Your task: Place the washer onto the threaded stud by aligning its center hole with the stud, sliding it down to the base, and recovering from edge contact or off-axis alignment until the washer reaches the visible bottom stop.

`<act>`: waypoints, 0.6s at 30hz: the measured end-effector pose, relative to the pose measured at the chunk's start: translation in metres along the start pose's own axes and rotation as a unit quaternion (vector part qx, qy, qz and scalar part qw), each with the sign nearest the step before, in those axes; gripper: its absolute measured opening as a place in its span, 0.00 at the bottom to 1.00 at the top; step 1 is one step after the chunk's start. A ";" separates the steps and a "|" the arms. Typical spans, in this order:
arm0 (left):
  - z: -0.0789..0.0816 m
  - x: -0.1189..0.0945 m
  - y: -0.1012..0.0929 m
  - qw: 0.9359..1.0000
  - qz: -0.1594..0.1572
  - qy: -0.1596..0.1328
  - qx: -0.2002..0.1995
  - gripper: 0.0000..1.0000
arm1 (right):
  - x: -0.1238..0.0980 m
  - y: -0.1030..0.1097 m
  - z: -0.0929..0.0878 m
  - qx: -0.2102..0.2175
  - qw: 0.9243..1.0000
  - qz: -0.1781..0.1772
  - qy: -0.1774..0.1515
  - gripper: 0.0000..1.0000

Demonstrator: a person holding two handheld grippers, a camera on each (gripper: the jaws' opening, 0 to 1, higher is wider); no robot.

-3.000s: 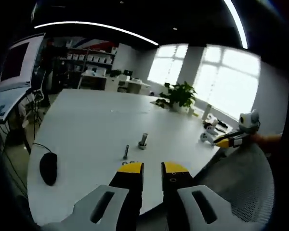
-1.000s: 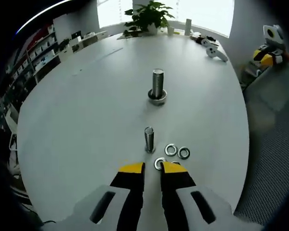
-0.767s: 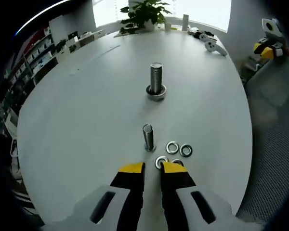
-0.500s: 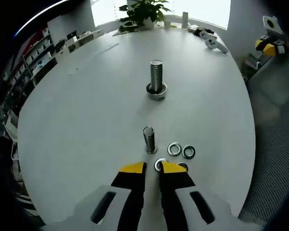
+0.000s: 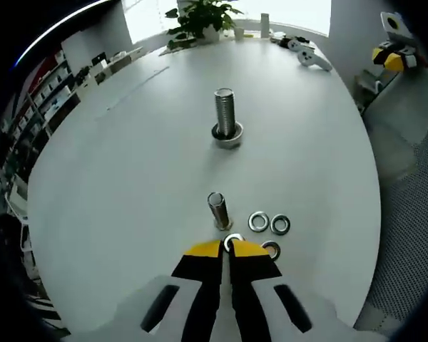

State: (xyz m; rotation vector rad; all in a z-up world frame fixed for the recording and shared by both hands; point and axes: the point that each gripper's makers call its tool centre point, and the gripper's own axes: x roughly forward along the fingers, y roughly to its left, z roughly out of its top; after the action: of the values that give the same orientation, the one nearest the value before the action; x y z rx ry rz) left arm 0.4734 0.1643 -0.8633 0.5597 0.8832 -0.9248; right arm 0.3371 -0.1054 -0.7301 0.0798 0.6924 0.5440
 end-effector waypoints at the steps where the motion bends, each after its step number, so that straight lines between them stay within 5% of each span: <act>1: 0.000 0.000 0.000 1.000 0.004 0.001 0.004 0.00 | 0.000 0.000 0.000 0.001 1.000 0.000 -0.001 0.16; 18: 0.001 -0.023 0.002 1.000 0.026 -0.010 0.003 0.00 | 0.000 -0.001 0.000 0.006 1.000 0.002 -0.003 0.16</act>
State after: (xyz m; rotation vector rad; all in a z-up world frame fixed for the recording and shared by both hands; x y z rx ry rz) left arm 0.4685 0.1749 -0.8434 0.5755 0.8431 -0.8844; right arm 0.3379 -0.1056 -0.7302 0.0940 0.6893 0.5423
